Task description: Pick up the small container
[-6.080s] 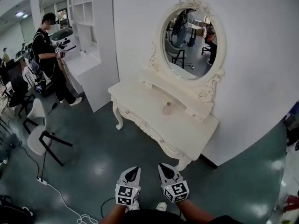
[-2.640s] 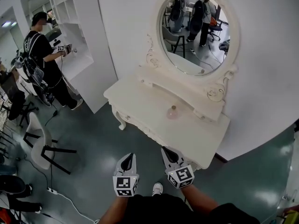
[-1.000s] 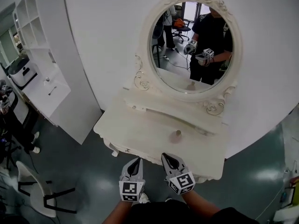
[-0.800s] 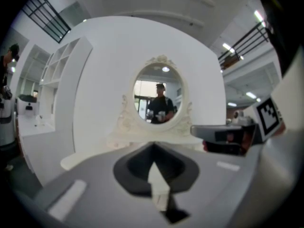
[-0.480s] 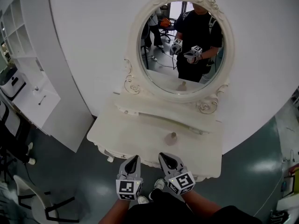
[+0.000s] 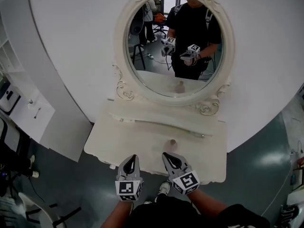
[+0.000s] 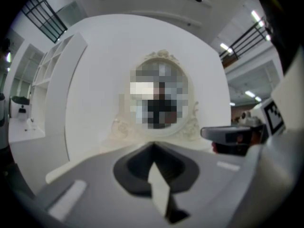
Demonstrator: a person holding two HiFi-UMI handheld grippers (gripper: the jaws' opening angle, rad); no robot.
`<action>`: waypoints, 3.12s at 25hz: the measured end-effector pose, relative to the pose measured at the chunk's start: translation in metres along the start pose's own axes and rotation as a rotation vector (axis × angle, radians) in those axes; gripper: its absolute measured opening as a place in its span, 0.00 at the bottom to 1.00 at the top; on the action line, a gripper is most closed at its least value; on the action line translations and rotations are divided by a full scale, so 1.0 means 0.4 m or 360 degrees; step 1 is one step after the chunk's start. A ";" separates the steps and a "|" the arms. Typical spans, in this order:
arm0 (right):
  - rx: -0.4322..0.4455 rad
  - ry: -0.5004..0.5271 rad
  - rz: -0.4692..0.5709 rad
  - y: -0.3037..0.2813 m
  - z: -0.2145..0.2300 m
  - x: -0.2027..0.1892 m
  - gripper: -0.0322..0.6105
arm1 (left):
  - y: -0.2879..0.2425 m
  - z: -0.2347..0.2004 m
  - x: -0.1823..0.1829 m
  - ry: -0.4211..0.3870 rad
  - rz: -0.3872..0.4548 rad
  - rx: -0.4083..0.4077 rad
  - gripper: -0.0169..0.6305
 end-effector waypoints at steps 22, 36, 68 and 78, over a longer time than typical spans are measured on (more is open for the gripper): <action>-0.0199 -0.0096 0.0019 -0.058 0.252 -0.054 0.06 | -0.252 0.054 -0.001 -0.0096 -0.0165 -0.0099 0.04; -0.0438 -0.0113 -0.0096 -0.055 0.272 -0.092 0.06 | -0.357 0.017 -0.019 -0.0148 -0.0231 -0.0290 0.04; -0.0649 -0.0161 -0.0407 -0.052 0.148 -0.203 0.06 | -0.372 -0.001 -0.105 -0.0079 -0.0370 -0.0576 0.04; -0.0644 -0.0234 -0.0600 -0.064 0.139 -0.316 0.37 | -0.362 -0.017 -0.154 -0.0080 -0.0444 -0.0574 0.04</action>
Point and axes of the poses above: the fingertips, and each gripper's own axes: y backward along the fingers, z to its right, x out of its top, the point moved 6 cm from there along y, backward along the fingers, and after that the axes turned 8 degrees about y, right-handed, at the moved point
